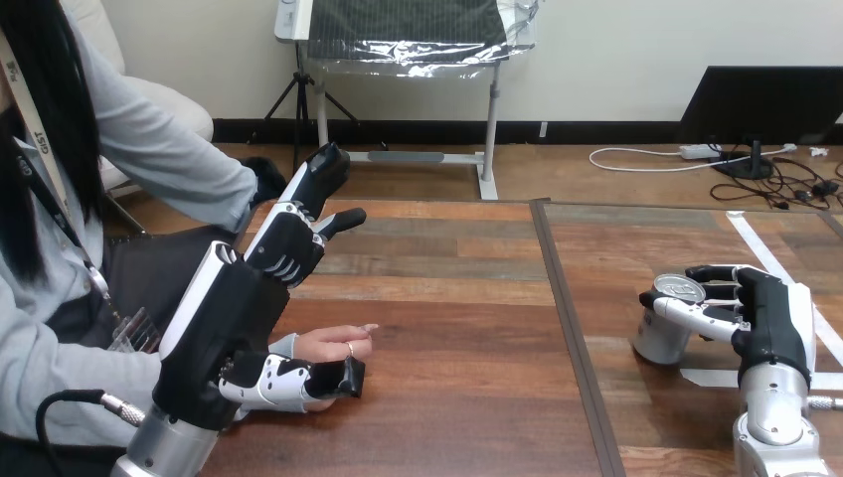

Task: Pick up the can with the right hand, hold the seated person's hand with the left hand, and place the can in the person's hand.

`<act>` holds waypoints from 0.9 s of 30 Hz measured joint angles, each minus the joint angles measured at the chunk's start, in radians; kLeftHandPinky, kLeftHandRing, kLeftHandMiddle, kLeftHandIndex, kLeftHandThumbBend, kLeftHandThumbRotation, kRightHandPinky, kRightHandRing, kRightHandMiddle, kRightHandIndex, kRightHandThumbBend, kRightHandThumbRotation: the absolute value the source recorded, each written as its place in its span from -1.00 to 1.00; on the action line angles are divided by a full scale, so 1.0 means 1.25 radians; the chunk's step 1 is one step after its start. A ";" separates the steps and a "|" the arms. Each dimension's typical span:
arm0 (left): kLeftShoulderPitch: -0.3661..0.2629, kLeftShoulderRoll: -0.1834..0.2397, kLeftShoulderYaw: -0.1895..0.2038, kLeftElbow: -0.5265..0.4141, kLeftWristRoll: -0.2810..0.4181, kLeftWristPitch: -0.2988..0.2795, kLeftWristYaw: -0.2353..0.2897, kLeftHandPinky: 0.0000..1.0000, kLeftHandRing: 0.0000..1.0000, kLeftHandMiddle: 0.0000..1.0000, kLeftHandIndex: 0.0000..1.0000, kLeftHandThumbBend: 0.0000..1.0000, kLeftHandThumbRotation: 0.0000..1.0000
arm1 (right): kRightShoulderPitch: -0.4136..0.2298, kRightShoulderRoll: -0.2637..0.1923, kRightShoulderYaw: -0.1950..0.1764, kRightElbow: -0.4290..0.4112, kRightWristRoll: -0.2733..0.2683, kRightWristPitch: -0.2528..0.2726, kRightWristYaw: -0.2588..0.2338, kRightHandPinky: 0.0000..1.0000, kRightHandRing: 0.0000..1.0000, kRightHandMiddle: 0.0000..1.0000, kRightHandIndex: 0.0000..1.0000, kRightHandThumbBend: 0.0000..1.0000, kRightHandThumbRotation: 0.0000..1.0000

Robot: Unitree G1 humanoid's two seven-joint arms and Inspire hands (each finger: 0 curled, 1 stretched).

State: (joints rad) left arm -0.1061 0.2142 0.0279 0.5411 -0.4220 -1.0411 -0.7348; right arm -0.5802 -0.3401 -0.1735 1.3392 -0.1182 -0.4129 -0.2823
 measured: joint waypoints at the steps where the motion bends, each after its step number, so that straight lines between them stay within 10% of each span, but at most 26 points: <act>1: 0.000 0.000 0.000 0.000 0.000 0.000 0.000 0.78 1.00 1.00 0.98 1.00 0.01 | 0.000 0.000 0.000 0.000 0.000 0.000 0.000 -0.18 -0.09 0.05 0.09 0.64 -1.00; 27: 0.000 -0.001 0.001 0.000 0.010 -0.001 0.007 0.78 1.00 1.00 0.98 1.00 0.02 | 0.000 0.000 0.008 0.000 -0.004 -0.011 0.005 -0.34 -0.21 0.08 0.07 0.65 -1.00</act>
State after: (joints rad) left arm -0.1061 0.2130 0.0292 0.5411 -0.4098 -1.0423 -0.7261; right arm -0.5803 -0.3401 -0.1634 1.3392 -0.1230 -0.4264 -0.2755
